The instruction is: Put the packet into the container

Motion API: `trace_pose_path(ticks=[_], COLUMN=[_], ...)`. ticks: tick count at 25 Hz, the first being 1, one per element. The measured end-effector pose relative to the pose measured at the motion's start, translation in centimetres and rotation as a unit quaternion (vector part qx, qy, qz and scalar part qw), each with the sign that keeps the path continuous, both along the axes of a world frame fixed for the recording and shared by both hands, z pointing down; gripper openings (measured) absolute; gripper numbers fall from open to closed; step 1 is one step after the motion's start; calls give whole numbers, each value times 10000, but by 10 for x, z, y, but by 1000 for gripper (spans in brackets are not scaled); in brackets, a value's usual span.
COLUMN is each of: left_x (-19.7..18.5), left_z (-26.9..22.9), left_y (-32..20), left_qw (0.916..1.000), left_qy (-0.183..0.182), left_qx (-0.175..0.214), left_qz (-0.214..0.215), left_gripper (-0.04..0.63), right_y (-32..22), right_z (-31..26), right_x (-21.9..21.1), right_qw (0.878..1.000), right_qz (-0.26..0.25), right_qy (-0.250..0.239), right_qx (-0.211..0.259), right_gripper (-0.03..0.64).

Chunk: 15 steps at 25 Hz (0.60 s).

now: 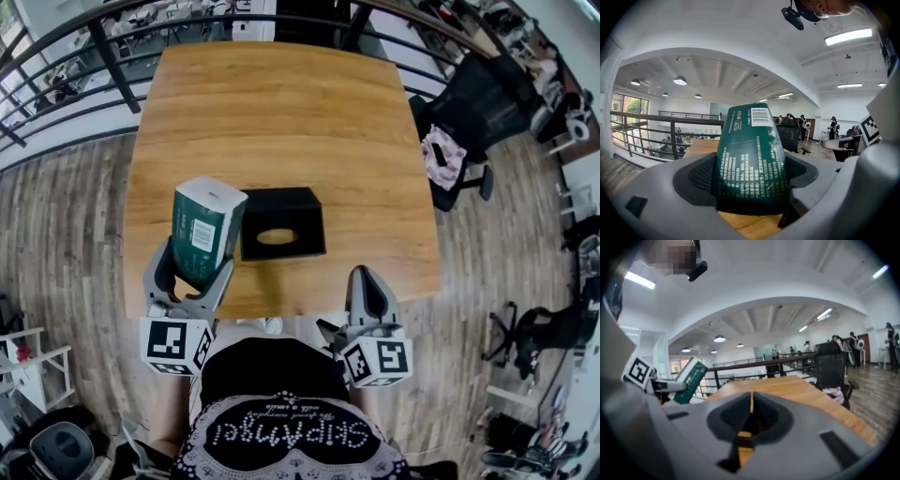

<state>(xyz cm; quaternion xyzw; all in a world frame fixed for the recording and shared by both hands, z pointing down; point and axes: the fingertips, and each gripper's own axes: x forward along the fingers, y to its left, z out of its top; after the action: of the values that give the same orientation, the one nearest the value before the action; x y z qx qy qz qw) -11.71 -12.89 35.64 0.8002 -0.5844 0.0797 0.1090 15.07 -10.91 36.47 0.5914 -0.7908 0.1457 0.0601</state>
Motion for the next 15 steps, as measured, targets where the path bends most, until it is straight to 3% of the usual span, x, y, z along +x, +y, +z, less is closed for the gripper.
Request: trace_pose_path(ticks=[15], left_x=[-8], left_z=[23], left_y=[-3], left_qw=[9992], left_qy=[-191], left_qx=[-315], left_qz=[131], left_gripper=[445], right_y=[-6], right_z=[18], right_x=[-7], right_qw=[9996], right_qz=[112], right_qy=[-20], right_qx=[-260], right_gripper=[38])
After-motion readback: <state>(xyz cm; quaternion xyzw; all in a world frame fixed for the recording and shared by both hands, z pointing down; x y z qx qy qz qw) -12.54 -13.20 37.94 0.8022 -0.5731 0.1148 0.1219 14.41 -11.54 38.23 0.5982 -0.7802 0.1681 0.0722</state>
